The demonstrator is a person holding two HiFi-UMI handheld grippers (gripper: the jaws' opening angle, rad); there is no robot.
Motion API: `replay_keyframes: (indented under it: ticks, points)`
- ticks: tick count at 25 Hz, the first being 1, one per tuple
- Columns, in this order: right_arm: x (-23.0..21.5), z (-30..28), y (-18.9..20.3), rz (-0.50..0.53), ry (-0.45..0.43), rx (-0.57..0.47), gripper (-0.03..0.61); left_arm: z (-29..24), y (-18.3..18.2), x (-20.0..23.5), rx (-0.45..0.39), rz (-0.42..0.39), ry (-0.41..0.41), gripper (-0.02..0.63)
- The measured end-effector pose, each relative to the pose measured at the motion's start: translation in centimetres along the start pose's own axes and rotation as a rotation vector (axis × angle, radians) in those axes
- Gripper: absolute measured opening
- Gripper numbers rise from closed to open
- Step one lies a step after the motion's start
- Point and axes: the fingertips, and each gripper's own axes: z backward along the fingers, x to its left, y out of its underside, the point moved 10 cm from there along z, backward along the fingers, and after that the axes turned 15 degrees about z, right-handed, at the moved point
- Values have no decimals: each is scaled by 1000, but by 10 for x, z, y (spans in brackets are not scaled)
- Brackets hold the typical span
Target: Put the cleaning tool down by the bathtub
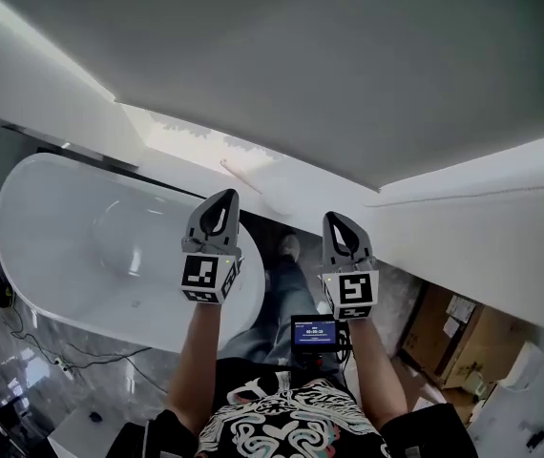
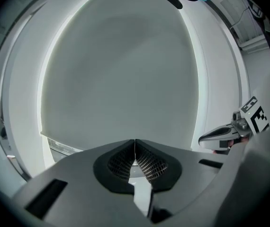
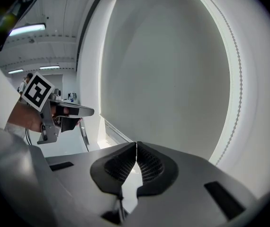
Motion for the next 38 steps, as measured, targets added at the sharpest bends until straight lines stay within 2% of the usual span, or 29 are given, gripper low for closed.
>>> replay_keyframes:
  ticks: [6, 12, 23, 28, 38]
  points:
    - [-8, 27, -21, -89, 36, -67, 28, 27, -20, -13, -39, -18, 3, 17]
    - [-7, 43, -48, -23, 65, -93, 28, 46, -43, -21, -83, -38, 21, 17]
    - [-14, 78, -82, -92, 137, -221, 28, 67, -80, -38, -170, -70, 48, 17]
    - [-10, 86, -98, -34, 150, -211, 28, 78, -91, -44, -190, -78, 67, 17]
    - [-4, 87, -114, -27, 169, -221, 28, 83, -110, -39, -226, -95, 56, 17]
